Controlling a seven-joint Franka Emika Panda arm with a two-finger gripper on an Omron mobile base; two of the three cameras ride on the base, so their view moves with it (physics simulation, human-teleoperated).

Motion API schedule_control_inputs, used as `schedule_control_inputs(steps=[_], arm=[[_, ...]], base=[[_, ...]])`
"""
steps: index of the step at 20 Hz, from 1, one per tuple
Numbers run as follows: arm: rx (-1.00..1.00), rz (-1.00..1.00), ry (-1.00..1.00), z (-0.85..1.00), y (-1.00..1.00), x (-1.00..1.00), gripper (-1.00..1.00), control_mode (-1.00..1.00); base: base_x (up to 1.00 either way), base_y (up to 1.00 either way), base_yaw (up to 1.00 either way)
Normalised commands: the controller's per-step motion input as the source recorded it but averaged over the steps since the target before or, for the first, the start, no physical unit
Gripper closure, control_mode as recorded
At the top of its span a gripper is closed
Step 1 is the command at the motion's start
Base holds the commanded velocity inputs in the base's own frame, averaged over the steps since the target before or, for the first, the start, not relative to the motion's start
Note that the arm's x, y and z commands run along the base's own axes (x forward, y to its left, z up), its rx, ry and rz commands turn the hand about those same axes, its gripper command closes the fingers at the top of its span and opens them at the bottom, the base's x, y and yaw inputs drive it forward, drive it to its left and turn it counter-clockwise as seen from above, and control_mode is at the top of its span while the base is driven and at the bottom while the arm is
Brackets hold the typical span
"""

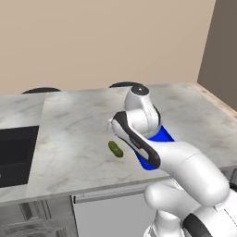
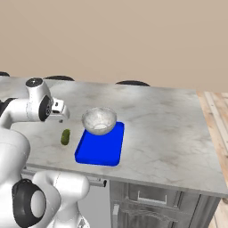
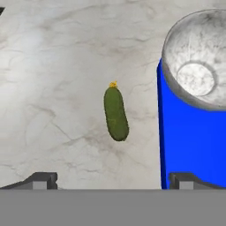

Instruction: Place the two vegetables and bowl onto the tray for setting up a vegetable dip station.

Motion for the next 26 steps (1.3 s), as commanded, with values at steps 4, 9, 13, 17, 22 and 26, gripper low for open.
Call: schedule_control_inputs(steps=[4,9,13,17,22,26], arm=[[0.00,0.00,0.00,-0.26,0.05,0.00,-1.00,-1.00],[0.00,0.00,0.00,-0.29,0.01,0.03,-1.00,-1.00],[0.00,0.00,0.01,-0.24,0.00,0.11,-1.00,-1.00],[0.00,0.00,0.10,-0.23,0.01,0.16,-1.00,-1.00],[0.00,0.00,0.12,-0.23,0.00,0.18,-1.00,-1.00],[0.00,0.00,0.15,-0.23,0.00,0.15,-1.00,-1.00]], base=[[0.00,0.00,0.00],[0.00,0.00,0.00],[0.00,0.00,0.00],[0.00,0.00,0.00],[0.00,0.00,0.00],[0.00,0.00,0.00]])
